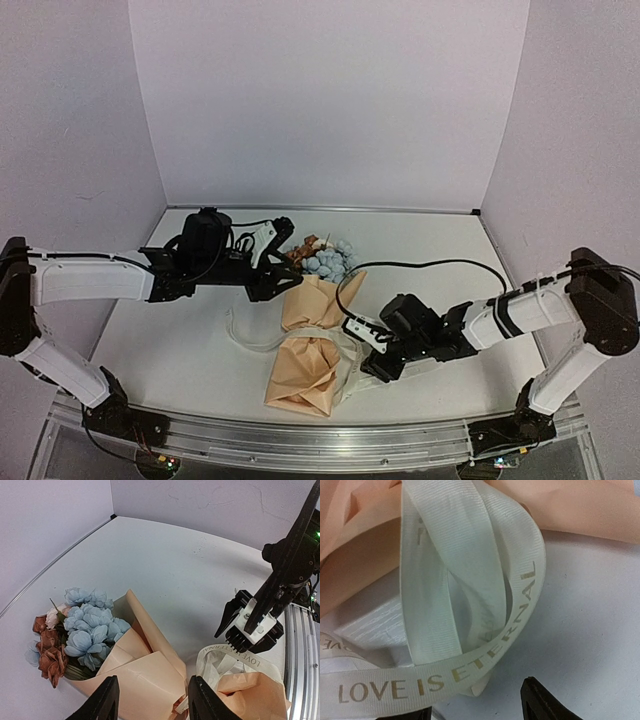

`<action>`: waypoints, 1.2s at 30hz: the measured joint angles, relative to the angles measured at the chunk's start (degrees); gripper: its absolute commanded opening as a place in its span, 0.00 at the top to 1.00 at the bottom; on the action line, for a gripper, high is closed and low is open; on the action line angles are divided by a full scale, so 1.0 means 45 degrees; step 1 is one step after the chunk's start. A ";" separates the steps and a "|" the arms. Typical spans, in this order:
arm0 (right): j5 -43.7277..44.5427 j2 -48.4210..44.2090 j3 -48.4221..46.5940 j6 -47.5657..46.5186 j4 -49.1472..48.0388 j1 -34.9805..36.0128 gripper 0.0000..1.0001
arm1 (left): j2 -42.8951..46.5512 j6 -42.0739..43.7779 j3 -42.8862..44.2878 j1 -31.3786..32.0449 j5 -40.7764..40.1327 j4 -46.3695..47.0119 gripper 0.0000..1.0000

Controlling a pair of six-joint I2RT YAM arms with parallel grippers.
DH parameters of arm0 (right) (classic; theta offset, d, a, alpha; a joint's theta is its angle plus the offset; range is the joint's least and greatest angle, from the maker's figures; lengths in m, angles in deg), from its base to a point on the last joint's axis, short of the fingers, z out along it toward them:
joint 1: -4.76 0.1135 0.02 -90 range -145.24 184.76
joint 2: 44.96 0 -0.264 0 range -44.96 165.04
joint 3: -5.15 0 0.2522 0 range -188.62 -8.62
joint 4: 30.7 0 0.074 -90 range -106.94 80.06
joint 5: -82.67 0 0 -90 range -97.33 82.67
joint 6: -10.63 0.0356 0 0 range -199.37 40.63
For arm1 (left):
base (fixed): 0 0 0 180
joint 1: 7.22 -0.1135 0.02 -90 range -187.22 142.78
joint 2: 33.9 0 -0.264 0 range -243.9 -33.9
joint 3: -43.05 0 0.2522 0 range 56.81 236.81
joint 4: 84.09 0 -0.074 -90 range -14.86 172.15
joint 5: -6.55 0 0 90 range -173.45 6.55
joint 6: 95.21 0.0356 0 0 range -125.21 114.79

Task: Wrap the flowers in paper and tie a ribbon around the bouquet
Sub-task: Cross the half-tied ribbon over the folded bouquet.

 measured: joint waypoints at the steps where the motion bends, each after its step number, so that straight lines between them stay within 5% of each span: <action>1: 0.0000 0.0141 0.0000 -0.0024 -0.0210 0.0017 0.44 | -0.0044 0.0002 0.0041 0.0000 0.0000 -0.0005 0.52; 10: 0.0052 0.0500 0.0014 -0.0109 -0.0916 0.0141 0.99 | -0.0138 0.0094 0.0131 0.0000 -0.0002 -0.0346 0.52; 19: -0.0032 -0.0841 -0.0458 -0.0132 0.1191 0.0141 1.00 | -0.0232 0.0155 0.0131 0.0000 0.0068 -0.0432 0.55; 36: -0.2728 -0.0333 -0.8895 0.0011 1.0692 0.0141 1.00 | 0.0041 0.0586 -0.0307 0.0613 0.0553 0.0184 0.55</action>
